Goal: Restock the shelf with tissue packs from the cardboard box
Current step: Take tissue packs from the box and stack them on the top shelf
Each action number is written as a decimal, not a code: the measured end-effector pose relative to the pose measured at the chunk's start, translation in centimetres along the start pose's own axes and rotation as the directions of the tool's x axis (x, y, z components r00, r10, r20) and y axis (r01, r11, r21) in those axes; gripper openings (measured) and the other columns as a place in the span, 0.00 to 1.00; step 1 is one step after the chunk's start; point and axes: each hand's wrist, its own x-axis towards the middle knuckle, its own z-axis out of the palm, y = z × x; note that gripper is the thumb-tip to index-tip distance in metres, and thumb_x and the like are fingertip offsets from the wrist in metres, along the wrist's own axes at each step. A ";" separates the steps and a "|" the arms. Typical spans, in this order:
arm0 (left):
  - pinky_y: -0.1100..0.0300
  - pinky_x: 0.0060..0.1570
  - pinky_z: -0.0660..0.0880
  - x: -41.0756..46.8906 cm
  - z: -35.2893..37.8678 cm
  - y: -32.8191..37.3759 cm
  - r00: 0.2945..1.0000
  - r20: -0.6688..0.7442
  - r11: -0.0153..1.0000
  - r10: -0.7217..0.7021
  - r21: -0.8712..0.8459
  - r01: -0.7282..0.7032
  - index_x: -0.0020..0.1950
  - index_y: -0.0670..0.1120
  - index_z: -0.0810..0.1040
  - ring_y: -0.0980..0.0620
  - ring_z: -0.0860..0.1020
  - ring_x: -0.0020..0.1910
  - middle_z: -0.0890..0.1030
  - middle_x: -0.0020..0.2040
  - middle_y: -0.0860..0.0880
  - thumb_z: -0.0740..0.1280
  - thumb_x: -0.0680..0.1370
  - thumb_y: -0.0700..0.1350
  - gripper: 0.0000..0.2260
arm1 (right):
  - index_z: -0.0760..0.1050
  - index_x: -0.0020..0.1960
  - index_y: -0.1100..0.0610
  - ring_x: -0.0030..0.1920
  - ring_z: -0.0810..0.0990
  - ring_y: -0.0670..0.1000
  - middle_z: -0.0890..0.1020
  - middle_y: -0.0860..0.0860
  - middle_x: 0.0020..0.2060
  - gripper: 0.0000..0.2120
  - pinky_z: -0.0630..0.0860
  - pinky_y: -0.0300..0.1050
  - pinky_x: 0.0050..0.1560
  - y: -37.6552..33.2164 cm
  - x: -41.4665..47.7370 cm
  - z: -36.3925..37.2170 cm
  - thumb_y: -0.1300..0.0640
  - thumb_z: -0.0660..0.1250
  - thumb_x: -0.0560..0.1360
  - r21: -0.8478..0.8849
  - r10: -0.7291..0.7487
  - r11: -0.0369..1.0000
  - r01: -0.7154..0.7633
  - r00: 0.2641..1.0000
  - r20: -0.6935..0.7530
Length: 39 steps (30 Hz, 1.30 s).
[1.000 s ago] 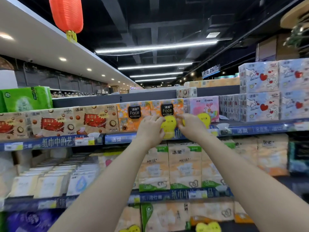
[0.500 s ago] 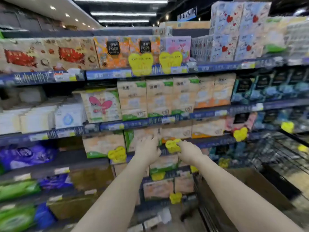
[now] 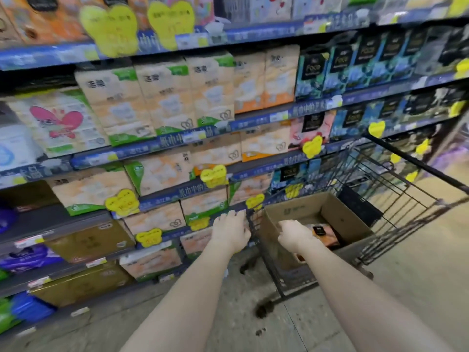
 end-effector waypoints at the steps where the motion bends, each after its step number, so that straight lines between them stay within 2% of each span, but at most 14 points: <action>1: 0.43 0.67 0.72 0.9 0.9 1.5 1.000 0.023 1.000 -0.004 0.001 0.004 0.81 0.49 0.65 0.38 0.72 0.70 0.71 0.74 0.42 0.61 0.84 0.53 0.25 | 0.68 0.77 0.56 0.69 0.75 0.59 0.74 0.56 0.73 0.24 0.76 0.53 0.65 1.8 0.2 -0.1 0.54 0.60 0.82 -0.002 0.011 1.000 -0.011 1.000 0.016; 4: 0.44 0.64 0.73 3.4 3.7 6.1 0.995 0.086 0.999 -0.045 -0.021 0.047 0.77 0.49 0.68 0.37 0.73 0.69 0.73 0.72 0.42 0.60 0.84 0.54 0.22 | 0.75 0.67 0.57 0.60 0.80 0.60 0.81 0.57 0.63 0.17 0.78 0.52 0.57 7.7 2.0 0.1 0.56 0.61 0.80 0.021 0.043 0.999 -0.044 0.998 0.055; 7: 0.45 0.65 0.72 5.7 6.3 10.3 0.990 0.119 0.996 -0.073 -0.042 0.079 0.75 0.49 0.70 0.38 0.74 0.67 0.74 0.69 0.42 0.61 0.84 0.54 0.20 | 0.77 0.61 0.56 0.56 0.82 0.59 0.83 0.55 0.58 0.12 0.79 0.49 0.50 13.4 3.3 -0.4 0.53 0.61 0.82 0.053 0.085 0.994 -0.091 0.991 0.102; 10: 0.45 0.65 0.72 8.1 8.4 14.1 0.986 0.143 0.994 -0.090 -0.053 0.098 0.75 0.49 0.70 0.38 0.74 0.67 0.75 0.69 0.42 0.61 0.84 0.53 0.21 | 0.76 0.67 0.54 0.58 0.82 0.60 0.83 0.56 0.58 0.17 0.80 0.51 0.54 18.6 4.9 -0.8 0.52 0.62 0.80 0.103 0.100 0.988 -0.111 0.989 0.105; 16: 0.44 0.67 0.72 13.5 11.7 19.2 0.965 0.241 0.990 -0.101 -0.070 0.121 0.79 0.47 0.65 0.37 0.72 0.70 0.73 0.71 0.41 0.61 0.83 0.54 0.26 | 0.78 0.63 0.57 0.55 0.82 0.61 0.84 0.58 0.55 0.15 0.79 0.51 0.52 24.9 9.5 -1.0 0.54 0.62 0.80 0.170 0.116 0.976 -0.138 0.984 0.135; 20: 0.45 0.66 0.72 17.8 14.0 20.3 0.951 0.275 0.981 -0.140 -0.091 0.170 0.80 0.48 0.65 0.37 0.72 0.70 0.72 0.73 0.41 0.62 0.83 0.55 0.27 | 0.80 0.61 0.55 0.54 0.82 0.62 0.84 0.58 0.56 0.15 0.81 0.54 0.57 26.8 14.1 0.0 0.53 0.61 0.79 0.226 0.113 0.962 -0.155 0.976 0.186; 23: 0.44 0.69 0.72 21.6 15.7 20.4 0.936 0.299 0.962 -0.184 -0.139 0.234 0.82 0.49 0.63 0.38 0.71 0.72 0.70 0.76 0.43 0.62 0.83 0.55 0.28 | 0.76 0.69 0.55 0.60 0.80 0.62 0.81 0.58 0.62 0.19 0.79 0.54 0.60 27.9 17.9 0.2 0.53 0.62 0.80 0.226 0.100 0.962 -0.155 0.967 0.234; 25: 0.45 0.66 0.75 24.4 16.9 20.1 0.922 0.321 0.939 -0.218 -0.188 0.288 0.82 0.48 0.62 0.38 0.75 0.69 0.71 0.75 0.43 0.61 0.83 0.54 0.28 | 0.73 0.73 0.57 0.65 0.77 0.62 0.79 0.59 0.66 0.21 0.76 0.52 0.63 29.0 20.7 0.5 0.54 0.63 0.81 0.237 0.111 0.956 -0.174 0.960 0.256; 27: 0.47 0.62 0.78 26.9 18.1 20.0 0.896 0.364 0.906 -0.253 -0.235 0.351 0.83 0.47 0.60 0.39 0.78 0.66 0.73 0.74 0.42 0.62 0.84 0.53 0.29 | 0.74 0.73 0.57 0.64 0.78 0.62 0.80 0.59 0.66 0.21 0.75 0.51 0.62 30.2 23.1 0.9 0.54 0.63 0.80 0.258 0.123 0.946 -0.198 0.951 0.283; 32: 0.43 0.65 0.76 31.1 21.2 19.7 0.814 0.451 0.831 -0.366 -0.236 0.504 0.85 0.52 0.55 0.40 0.76 0.67 0.73 0.72 0.43 0.62 0.83 0.57 0.32 | 0.78 0.66 0.56 0.59 0.80 0.62 0.83 0.59 0.59 0.17 0.77 0.52 0.59 33.0 27.8 1.8 0.51 0.64 0.81 0.268 0.161 0.926 -0.265 0.921 0.354; 37: 0.42 0.65 0.77 33.4 24.9 19.4 0.766 0.513 0.752 -0.388 -0.305 0.585 0.85 0.56 0.49 0.36 0.78 0.65 0.76 0.70 0.41 0.64 0.81 0.55 0.36 | 0.75 0.71 0.56 0.65 0.79 0.61 0.81 0.59 0.64 0.19 0.75 0.50 0.63 35.5 31.9 3.2 0.51 0.64 0.82 0.213 0.200 0.926 -0.313 0.881 0.428; 39: 0.41 0.63 0.78 34.3 27.3 19.2 0.738 0.534 0.698 -0.413 -0.335 0.633 0.85 0.55 0.51 0.35 0.79 0.64 0.77 0.69 0.41 0.63 0.80 0.55 0.36 | 0.74 0.72 0.57 0.66 0.78 0.61 0.81 0.59 0.65 0.20 0.75 0.50 0.63 36.7 34.0 4.2 0.51 0.64 0.82 0.188 0.210 0.927 -0.323 0.866 0.454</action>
